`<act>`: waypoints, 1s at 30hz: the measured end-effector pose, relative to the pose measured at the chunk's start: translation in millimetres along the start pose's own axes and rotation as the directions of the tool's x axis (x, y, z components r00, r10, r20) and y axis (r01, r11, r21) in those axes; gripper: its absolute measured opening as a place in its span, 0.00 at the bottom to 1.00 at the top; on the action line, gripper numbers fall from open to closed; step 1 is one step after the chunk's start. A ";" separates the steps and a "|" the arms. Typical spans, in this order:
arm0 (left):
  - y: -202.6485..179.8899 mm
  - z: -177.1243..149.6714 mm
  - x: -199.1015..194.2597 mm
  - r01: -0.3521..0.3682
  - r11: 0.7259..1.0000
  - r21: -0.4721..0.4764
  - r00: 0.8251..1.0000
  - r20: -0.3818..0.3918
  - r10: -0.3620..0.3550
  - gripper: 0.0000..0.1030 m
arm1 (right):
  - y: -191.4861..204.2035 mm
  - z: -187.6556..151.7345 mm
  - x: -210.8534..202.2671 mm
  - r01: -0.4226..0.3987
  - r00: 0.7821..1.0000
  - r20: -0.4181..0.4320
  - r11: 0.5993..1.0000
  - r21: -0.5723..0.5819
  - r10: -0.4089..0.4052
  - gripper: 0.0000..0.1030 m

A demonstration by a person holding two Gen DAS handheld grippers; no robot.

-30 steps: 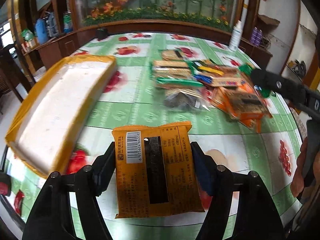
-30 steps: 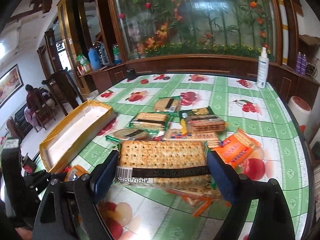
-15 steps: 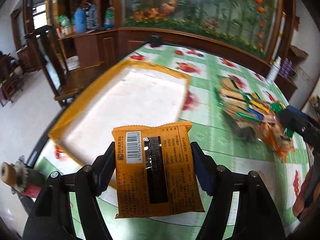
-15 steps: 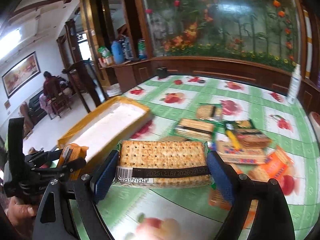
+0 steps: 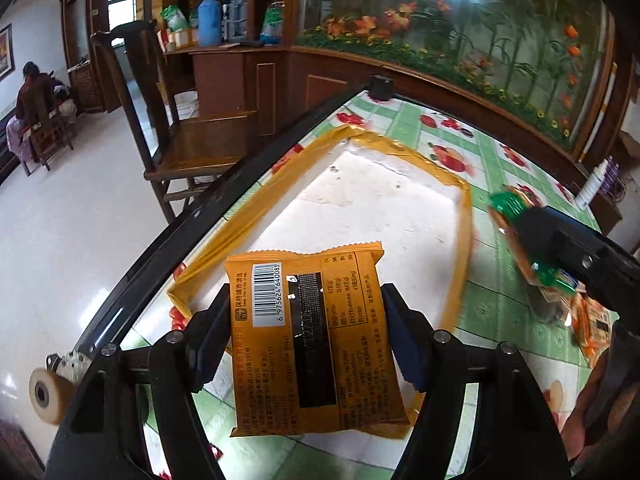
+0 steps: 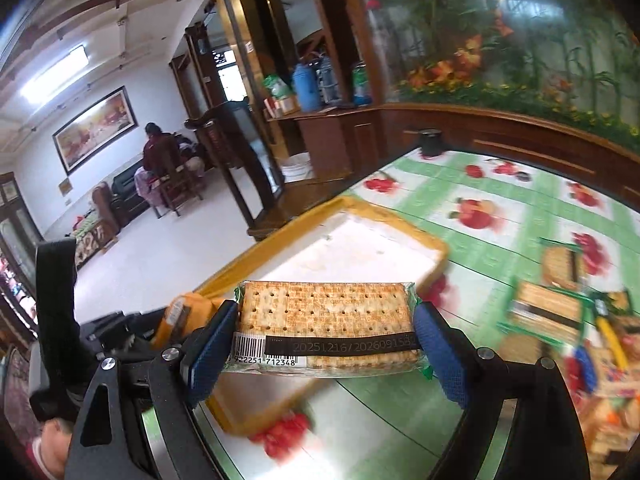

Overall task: Organize snacks
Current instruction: 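Carry both held packs over the yellow-rimmed white tray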

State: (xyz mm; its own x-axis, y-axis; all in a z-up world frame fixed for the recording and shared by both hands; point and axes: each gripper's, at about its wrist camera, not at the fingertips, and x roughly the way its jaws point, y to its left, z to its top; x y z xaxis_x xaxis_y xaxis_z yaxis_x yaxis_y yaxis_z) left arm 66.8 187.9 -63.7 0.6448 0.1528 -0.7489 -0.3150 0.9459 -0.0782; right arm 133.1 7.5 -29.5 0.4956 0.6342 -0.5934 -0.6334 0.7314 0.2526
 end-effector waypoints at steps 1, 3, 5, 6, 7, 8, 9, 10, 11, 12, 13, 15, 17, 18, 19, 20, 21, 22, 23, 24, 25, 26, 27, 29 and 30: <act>2.3 1.8 2.4 -0.002 1.000 -0.005 1.000 -0.003 0.002 0.69 | 2.3 3.0 8.4 -0.010 1.000 -0.004 1.000 0.003 0.010 0.86; 6.5 4.1 6.6 -0.013 1.000 -0.014 1.000 -0.005 0.013 0.69 | 6.4 6.7 21.3 -0.024 1.000 -0.011 1.000 0.008 0.024 0.86; 10.8 5.0 10.9 -0.019 1.000 -0.023 1.000 -0.012 0.019 0.69 | 9.0 10.5 37.3 -0.040 0.999 -0.022 0.999 0.015 0.040 0.86; 12.7 5.3 13.4 -0.022 0.999 -0.026 1.000 -0.015 0.021 0.69 | 10.4 11.9 43.7 -0.042 0.999 -0.027 0.999 0.016 0.043 0.86; 14.0 5.0 15.1 -0.026 0.999 -0.026 1.000 -0.018 0.025 0.69 | 11.0 13.2 51.4 -0.046 0.998 -0.033 0.999 0.021 0.046 0.86; 15.7 4.9 17.0 -0.029 0.999 -0.027 0.999 -0.021 0.028 0.69 | 10.7 14.2 56.7 -0.051 0.998 -0.038 0.998 0.028 0.052 0.86; 16.6 4.1 19.9 -0.033 0.999 -0.027 0.999 -0.026 0.032 0.69 | 10.6 14.5 63.6 -0.052 0.998 -0.045 0.998 0.032 0.053 0.86; 17.1 4.7 21.7 -0.035 0.999 -0.027 0.999 -0.027 0.035 0.69 | 11.5 14.7 67.5 -0.051 0.998 -0.047 0.998 0.031 0.052 0.86; 16.9 4.7 23.1 -0.036 0.999 -0.028 0.999 -0.028 0.035 0.69 | 13.6 15.7 68.8 -0.052 0.997 -0.050 0.998 0.031 0.054 0.86; 16.5 4.5 24.4 -0.039 0.999 -0.026 0.999 -0.028 0.039 0.69 | 13.8 15.8 71.8 -0.053 0.997 -0.054 0.998 0.031 0.055 0.86; 15.5 4.2 24.6 -0.044 0.999 -0.023 0.999 -0.026 0.044 0.69 | 14.4 14.9 76.0 -0.052 0.997 -0.059 0.998 0.029 0.053 0.86; 14.0 3.9 24.6 -0.052 0.998 -0.017 0.998 -0.019 0.052 0.69 | 15.5 15.1 81.9 -0.053 0.996 -0.066 0.998 0.027 0.055 0.86; 13.8 3.2 24.6 -0.058 0.998 -0.013 0.998 -0.015 0.058 0.69 | 16.5 15.1 85.4 -0.050 0.996 -0.070 0.998 0.026 0.052 0.86; 14.0 3.0 25.2 -0.058 0.998 -0.013 0.998 -0.014 0.058 0.69 | 16.2 15.2 87.4 -0.051 0.996 -0.072 0.998 0.027 0.053 0.86; 13.8 3.1 25.4 -0.059 0.998 -0.012 0.998 -0.014 0.059 0.69 | 16.2 15.8 89.2 -0.050 0.996 -0.074 0.998 0.027 0.052 0.86; 13.4 2.7 25.5 -0.059 0.998 -0.010 0.998 -0.012 0.059 0.69 | 16.2 16.7 91.6 -0.049 0.996 -0.073 0.998 0.025 0.051 0.86; 13.2 2.5 26.0 -0.058 0.998 -0.009 0.998 -0.009 0.058 0.69 | 16.6 17.9 93.0 -0.047 0.996 -0.074 0.999 0.021 0.049 0.86; 12.9 2.8 26.8 -0.061 0.998 -0.005 0.998 -0.007 0.061 0.69 | 17.1 18.0 94.2 -0.044 0.996 -0.075 0.999 0.015 0.045 0.86; 12.4 2.7 26.9 -0.062 0.998 -0.001 0.998 -0.003 0.062 0.69 | 17.8 18.1 95.2 -0.042 0.996 -0.075 0.999 0.011 0.043 0.86; 11.7 2.9 26.9 -0.061 0.998 0.002 0.998 0.004 0.061 0.68 | 18.0 18.4 95.9 -0.040 0.997 -0.073 0.999 0.009 0.040 0.86; 10.8 3.1 27.6 -0.068 0.998 0.007 0.998 0.007 0.067 0.69 | 18.3 18.9 96.3 -0.039 0.997 -0.073 0.999 0.007 0.040 0.86; 9.8 3.1 27.5 -0.072 0.997 0.013 0.997 0.010 0.072 0.69 | 18.7 19.5 97.0 -0.038 0.997 -0.074 0.999 0.005 0.038 0.86; 9.0 3.2 28.1 -0.074 0.997 0.017 0.997 0.013 0.074 0.68 | 19.8 20.0 97.1 -0.033 0.997 -0.074 0.999 0.000 0.033 0.86; 8.2 3.1 29.0 -0.078 0.997 0.024 0.997 0.015 0.078 0.68 | 22.3 21.1 97.2 -0.025 0.997 -0.071 1.000 -0.013 0.024 0.86; 7.7 2.9 29.2 -0.081 0.996 0.027 0.997 0.016 0.080 0.69 | 23.5 21.9 97.0 -0.023 0.997 -0.069 1.000 -0.021 0.021 0.86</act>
State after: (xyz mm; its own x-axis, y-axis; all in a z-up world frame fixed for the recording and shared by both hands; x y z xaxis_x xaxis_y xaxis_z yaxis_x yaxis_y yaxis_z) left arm 85.3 200.5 -84.2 0.6283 0.2329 -0.7423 -0.3475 0.9377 0.0001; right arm 179.3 91.8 -64.4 0.4401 0.6308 -0.6390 -0.6567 0.7115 0.2500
